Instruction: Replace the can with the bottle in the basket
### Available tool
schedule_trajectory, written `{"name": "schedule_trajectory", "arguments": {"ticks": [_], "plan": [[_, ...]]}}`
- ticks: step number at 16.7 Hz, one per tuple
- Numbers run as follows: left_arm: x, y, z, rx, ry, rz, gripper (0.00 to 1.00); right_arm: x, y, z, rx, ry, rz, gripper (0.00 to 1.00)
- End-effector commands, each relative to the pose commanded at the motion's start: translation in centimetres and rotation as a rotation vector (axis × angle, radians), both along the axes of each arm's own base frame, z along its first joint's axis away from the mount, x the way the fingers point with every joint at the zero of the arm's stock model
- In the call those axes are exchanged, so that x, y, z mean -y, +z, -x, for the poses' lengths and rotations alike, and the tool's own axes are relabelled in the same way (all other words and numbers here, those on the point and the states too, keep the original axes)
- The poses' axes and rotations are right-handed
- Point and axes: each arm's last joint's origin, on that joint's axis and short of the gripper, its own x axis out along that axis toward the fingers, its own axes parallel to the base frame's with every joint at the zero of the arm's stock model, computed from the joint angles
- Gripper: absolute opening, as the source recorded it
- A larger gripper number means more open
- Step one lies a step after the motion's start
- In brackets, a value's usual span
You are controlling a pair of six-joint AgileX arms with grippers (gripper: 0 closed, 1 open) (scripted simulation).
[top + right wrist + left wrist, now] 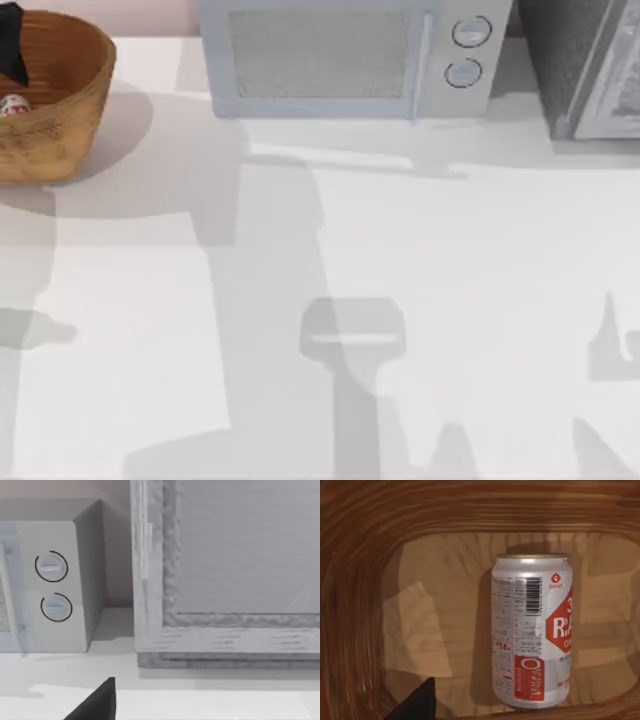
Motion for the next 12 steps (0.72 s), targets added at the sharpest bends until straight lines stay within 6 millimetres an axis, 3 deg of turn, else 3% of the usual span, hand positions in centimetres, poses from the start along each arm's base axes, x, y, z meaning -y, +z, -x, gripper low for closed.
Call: {"name": "schedule_trajectory", "arguments": {"ticks": [4, 12], "plan": [[-0.5, -2.9, -1.0, -0.05, -0.005, 0.028, 1.0, 0.0, 0.0, 0.0, 0.0, 0.0, 0.0, 1.0], [-0.2, -3.2, -1.2, -0.05, -0.01, 0.03, 1.0, 0.0, 0.0, 0.0, 0.0, 0.0, 0.0, 1.0]]}}
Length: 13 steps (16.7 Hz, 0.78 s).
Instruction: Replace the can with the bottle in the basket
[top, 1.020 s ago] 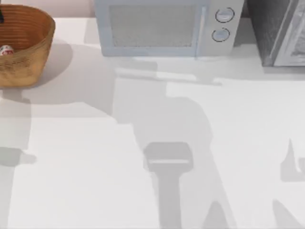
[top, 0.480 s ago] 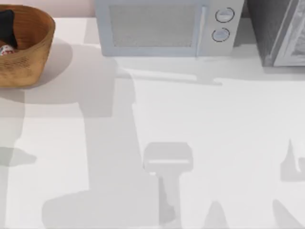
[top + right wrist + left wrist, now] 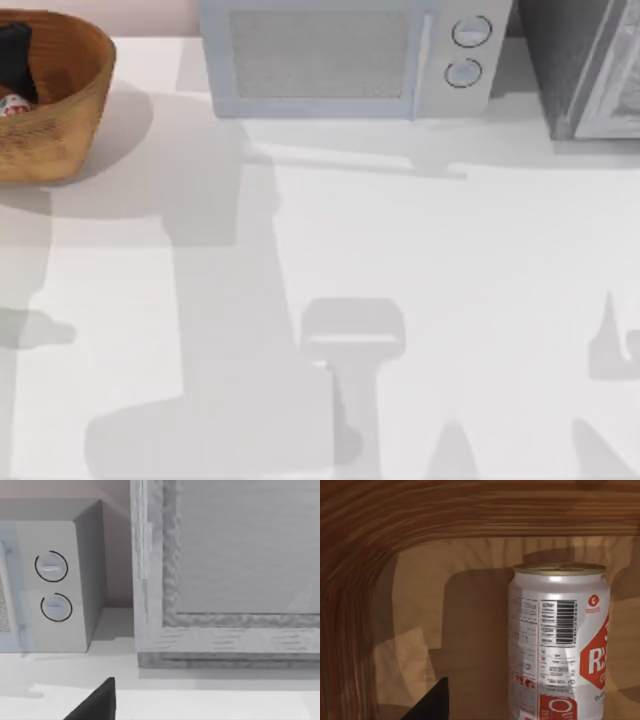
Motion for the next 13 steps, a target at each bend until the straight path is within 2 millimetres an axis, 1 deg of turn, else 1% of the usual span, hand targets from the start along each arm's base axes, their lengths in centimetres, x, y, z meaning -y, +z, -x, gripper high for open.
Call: {"name": "schedule_trajectory", "arguments": {"ticks": [9, 11, 13], "plan": [[0.9, -5.1, -0.9, -0.006, 0.005, 0.001, 1.0, 0.0, 0.0, 0.0, 0.0, 0.0, 0.0, 1.0], [1.0, -5.6, -1.0, -0.006, 0.005, 0.001, 1.0, 0.0, 0.0, 0.0, 0.0, 0.0, 0.0, 1.0], [1.0, -5.7, -1.0, -0.006, 0.005, 0.001, 1.0, 0.0, 0.0, 0.0, 0.0, 0.0, 0.0, 1.0]]}}
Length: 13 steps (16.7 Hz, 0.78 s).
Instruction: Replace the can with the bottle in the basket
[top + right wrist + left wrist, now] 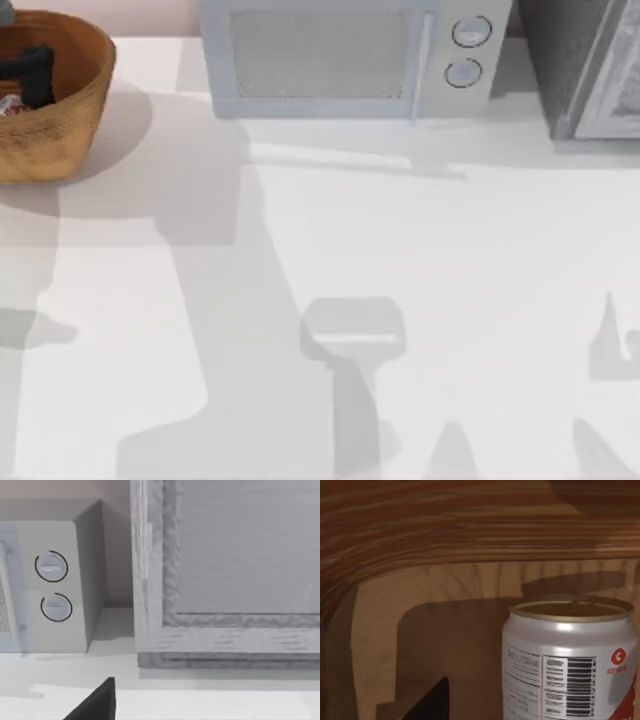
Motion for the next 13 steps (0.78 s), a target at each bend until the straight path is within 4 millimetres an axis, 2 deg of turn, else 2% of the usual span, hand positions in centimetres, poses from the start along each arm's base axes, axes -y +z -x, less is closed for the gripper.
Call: {"name": "schedule_trajectory", "arguments": {"ticks": [2, 13], "plan": [[0.0, 0.0, 0.0, 0.0, 0.0, 0.0, 1.0, 0.0, 0.0, 0.0, 0.0, 0.0, 0.0, 1.0], [0.0, 0.0, 0.0, 0.0, 0.0, 0.0, 0.17, 0.0, 0.0, 0.0, 0.0, 0.0, 0.0, 1.0]]}}
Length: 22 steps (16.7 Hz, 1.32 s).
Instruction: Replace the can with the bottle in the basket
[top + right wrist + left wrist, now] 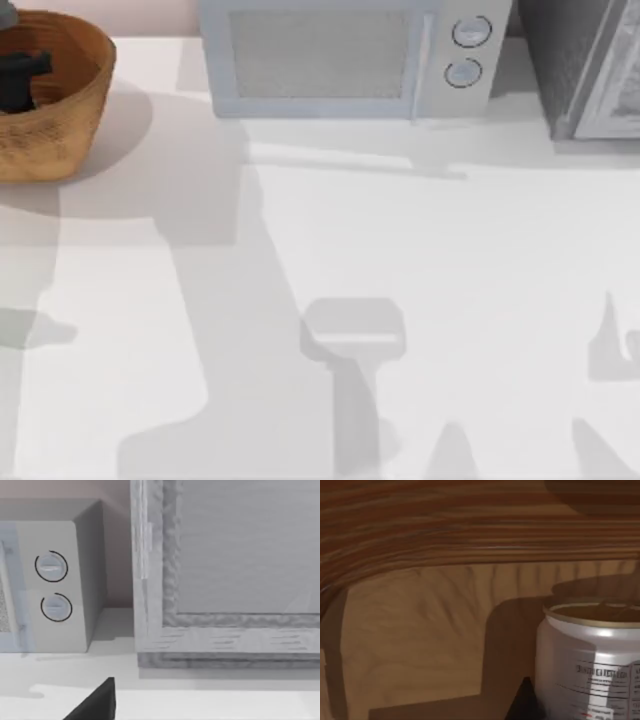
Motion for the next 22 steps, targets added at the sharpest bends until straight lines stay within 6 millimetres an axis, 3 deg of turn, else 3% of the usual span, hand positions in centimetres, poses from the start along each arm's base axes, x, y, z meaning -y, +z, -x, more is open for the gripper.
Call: {"name": "schedule_trajectory", "arguments": {"ticks": [2, 3, 10, 11, 14, 17, 20, 22], "plan": [[0.0, 0.0, 0.0, 0.0, 0.0, 0.0, 0.02, 0.0, 0.0, 0.0, 0.0, 0.0, 0.0, 1.0], [0.0, 0.0, 0.0, 0.0, 0.0, 0.0, 0.0, 0.0, 0.0, 0.0, 0.0, 0.0, 0.0, 1.0], [0.0, 0.0, 0.0, 0.0, 0.0, 0.0, 0.0, 0.0, 0.0, 0.0, 0.0, 0.0, 0.0, 1.0], [0.4, 2.5, 0.6, 0.028, -0.006, 0.001, 0.0, 0.0, 0.0, 0.0, 0.0, 0.0, 0.0, 1.0], [0.4, 3.0, 0.9, 0.033, 0.002, -0.002, 0.0, 0.0, 0.0, 0.0, 0.0, 0.0, 0.0, 1.0], [0.6, 5.5, 2.1, 0.073, 0.021, -0.019, 0.0, 0.0, 0.0, 0.0, 0.0, 0.0, 0.0, 1.0], [1.6, 9.9, 4.8, 0.166, 0.032, -0.05, 0.0, 0.0, 0.0, 0.0, 0.0, 0.0, 0.0, 1.0], [2.6, 13.3, 7.9, 0.256, 0.037, -0.075, 0.0, 0.0, 0.0, 0.0, 0.0, 0.0, 0.0, 1.0]]}}
